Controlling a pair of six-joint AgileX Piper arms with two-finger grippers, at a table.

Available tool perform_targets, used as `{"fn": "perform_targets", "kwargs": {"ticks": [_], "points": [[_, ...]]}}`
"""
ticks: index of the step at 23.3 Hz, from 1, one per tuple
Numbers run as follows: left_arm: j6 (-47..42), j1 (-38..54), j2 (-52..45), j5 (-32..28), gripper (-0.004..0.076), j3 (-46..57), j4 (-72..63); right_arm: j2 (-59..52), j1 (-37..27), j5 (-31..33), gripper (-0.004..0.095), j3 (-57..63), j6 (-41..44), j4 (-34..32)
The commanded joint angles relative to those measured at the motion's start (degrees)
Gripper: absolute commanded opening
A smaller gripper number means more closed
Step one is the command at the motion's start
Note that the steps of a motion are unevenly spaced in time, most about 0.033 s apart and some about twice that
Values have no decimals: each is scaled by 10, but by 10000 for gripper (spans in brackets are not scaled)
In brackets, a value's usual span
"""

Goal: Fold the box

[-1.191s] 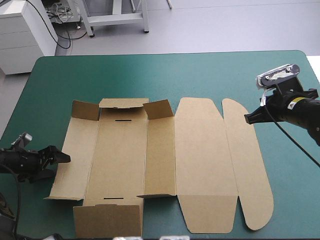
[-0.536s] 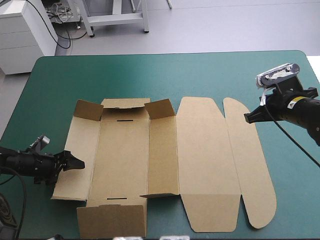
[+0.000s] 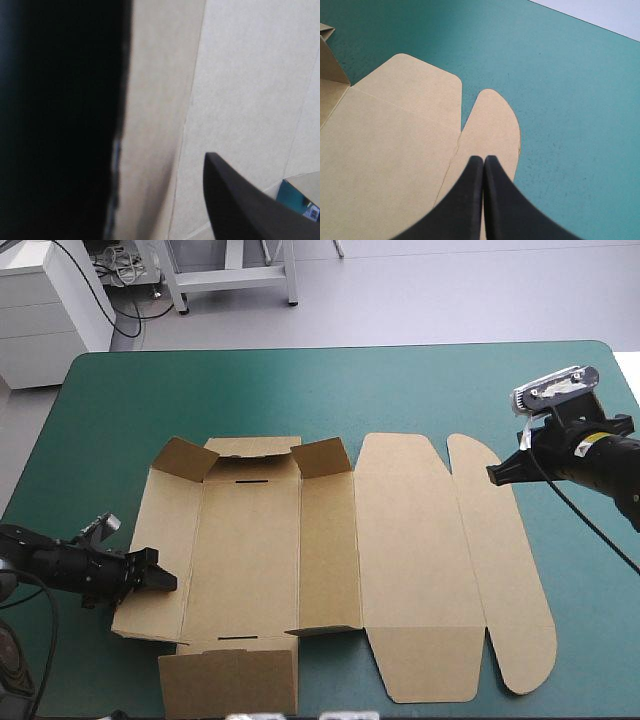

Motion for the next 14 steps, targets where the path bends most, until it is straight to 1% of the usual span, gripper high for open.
{"fn": "perform_targets", "kwargs": {"ticks": [1, 2, 3, 4, 5, 10, 14], "points": [[-6, -7, -8, 55, 237, -2, -3, -9, -5, -36, -22, -15, -5, 6], [-6, -7, -8, 55, 147, -2, -3, -9, -5, -36, -22, -15, -5, 6], [-7, -7, -8, 55, 112, -2, -3, -9, -5, -36, -22, -15, -5, 6], [-9, -7, -8, 55, 29, -3, -4, -9, -5, -36, -22, -15, -5, 7], [-9, -7, -8, 55, -6, -3, -6, -9, -5, -36, -22, -15, -5, 7], [6, -10, -8, 54, -8, -5, -35, -9, -5, -34, -22, -15, -5, 7], [6, -29, -8, 43, -8, -33, -44, -9, -5, -31, -22, -15, -5, 7]]}}
